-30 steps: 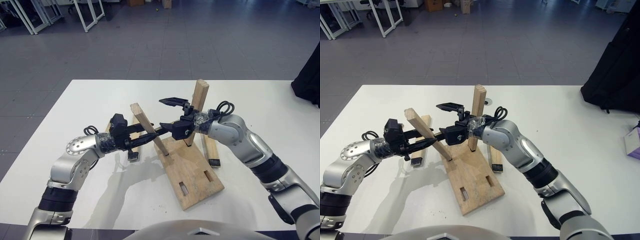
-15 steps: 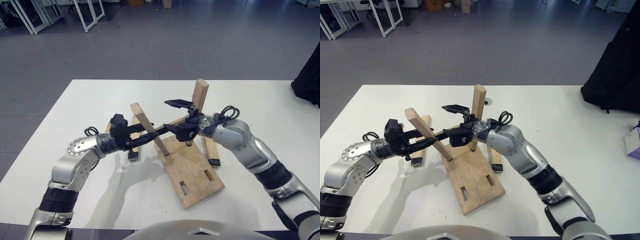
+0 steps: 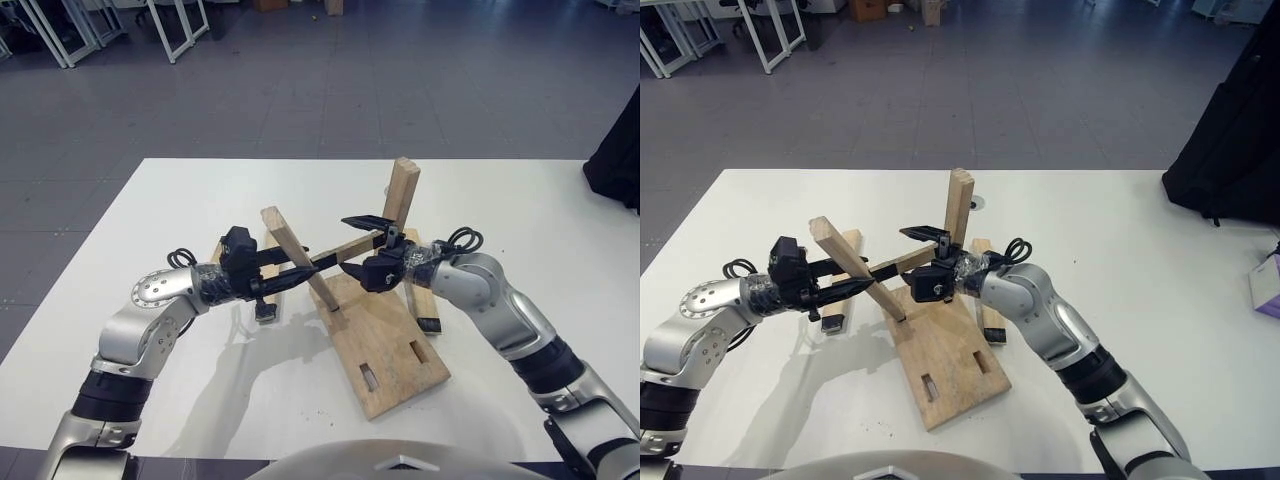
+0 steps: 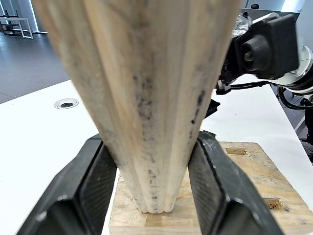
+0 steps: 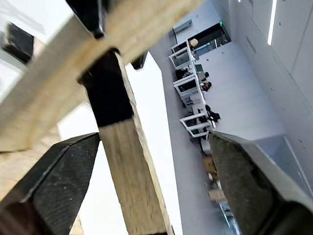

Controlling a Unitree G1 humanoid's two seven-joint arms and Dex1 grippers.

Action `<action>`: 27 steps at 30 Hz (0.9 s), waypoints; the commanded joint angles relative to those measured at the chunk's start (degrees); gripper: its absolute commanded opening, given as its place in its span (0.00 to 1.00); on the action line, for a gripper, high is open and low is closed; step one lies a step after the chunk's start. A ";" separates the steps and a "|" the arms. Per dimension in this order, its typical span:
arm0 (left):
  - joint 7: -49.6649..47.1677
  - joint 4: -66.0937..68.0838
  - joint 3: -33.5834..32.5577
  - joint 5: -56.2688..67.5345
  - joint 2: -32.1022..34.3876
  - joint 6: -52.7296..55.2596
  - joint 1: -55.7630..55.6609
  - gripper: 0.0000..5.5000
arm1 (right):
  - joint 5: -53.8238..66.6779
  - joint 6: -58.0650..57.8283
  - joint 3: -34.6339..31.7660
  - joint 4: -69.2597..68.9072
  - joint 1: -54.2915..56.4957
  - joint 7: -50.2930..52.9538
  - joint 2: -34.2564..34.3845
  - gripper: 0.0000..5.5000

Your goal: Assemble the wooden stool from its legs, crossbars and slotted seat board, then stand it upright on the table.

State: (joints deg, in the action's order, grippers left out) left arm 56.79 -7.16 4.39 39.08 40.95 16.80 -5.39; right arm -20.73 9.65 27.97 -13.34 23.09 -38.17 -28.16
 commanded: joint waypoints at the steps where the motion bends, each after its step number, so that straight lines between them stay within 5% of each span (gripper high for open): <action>1: 0.51 5.43 6.62 -9.07 2.57 4.99 5.18 0.37 | 1.39 0.91 1.56 -2.63 0.50 -7.58 -3.48 0.73; 7: 0.81 6.40 7.28 -9.59 2.43 4.45 4.25 0.37 | -0.56 1.22 2.34 -0.82 -0.14 -8.54 -3.01 0.73; 13: 1.19 7.03 7.59 -9.90 2.86 3.65 4.45 0.37 | 23.11 -18.62 -12.53 -7.07 6.13 -9.68 2.27 0.73; 16: 1.20 7.27 7.65 -10.05 2.91 3.38 4.61 0.37 | 25.39 -23.71 -14.80 -7.86 10.41 -6.16 5.37 0.73; 21: 1.13 7.37 8.34 -10.37 2.61 3.51 3.66 0.37 | 0.02 -10.25 -0.61 6.66 12.55 3.99 4.18 0.73; 27: 1.31 7.16 8.76 -10.31 3.13 3.26 3.89 0.37 | -8.97 -9.11 14.48 12.84 -1.82 -9.64 -5.59 0.73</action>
State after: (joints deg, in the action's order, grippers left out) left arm 58.14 -4.71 6.49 39.09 41.17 15.16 -7.68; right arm -25.86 2.38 32.19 -6.26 33.51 -34.53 -26.53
